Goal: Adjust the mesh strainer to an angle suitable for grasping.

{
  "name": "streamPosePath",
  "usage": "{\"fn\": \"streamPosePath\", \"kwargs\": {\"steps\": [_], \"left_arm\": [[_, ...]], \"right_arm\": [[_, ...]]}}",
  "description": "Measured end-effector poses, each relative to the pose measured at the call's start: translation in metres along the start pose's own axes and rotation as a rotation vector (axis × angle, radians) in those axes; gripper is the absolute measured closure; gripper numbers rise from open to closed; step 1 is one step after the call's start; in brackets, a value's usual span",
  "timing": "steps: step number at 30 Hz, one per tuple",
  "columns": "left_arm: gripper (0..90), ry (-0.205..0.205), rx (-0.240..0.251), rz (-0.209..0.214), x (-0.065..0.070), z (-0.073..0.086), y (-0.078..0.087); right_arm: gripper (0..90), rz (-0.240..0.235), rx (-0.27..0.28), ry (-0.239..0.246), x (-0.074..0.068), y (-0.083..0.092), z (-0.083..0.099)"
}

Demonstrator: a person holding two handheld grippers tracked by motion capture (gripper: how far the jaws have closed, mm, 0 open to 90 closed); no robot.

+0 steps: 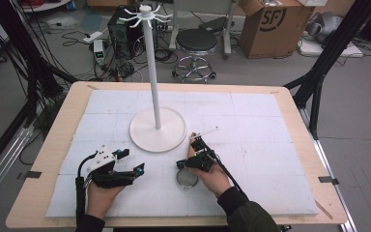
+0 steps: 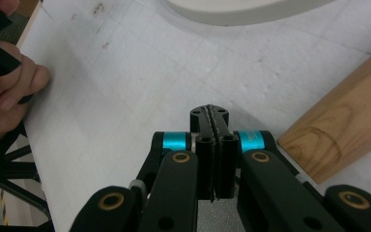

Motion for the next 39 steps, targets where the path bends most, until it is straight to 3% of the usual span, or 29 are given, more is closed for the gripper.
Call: {"fn": "streamPosePath", "kwargs": {"steps": [8,24,39], "left_arm": [[19.3,0.001,-0.003,0.0,0.0,0.0,0.0],[19.4,0.006,-0.006,-0.001,0.0,0.001,-0.001],[19.4,0.011,-0.005,0.001,0.0,0.001,-0.001]], "right_arm": [[89.9,0.023,0.007,-0.021,0.012,0.01,0.006],[89.9,0.021,0.031,-0.062,0.032,0.032,0.029],[90.0,-0.003,0.052,-0.093,0.04,0.044,0.044]]}}
Point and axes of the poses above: each handheld gripper's, and its own axes: y roughly backward along the jaws, z roughly out of its underside, x roughly to its right, the point moved 9 cm from there along -y, roughly forward along the jaws, and after that the axes turned 14 degrees about -x, right-handed, at the moved point
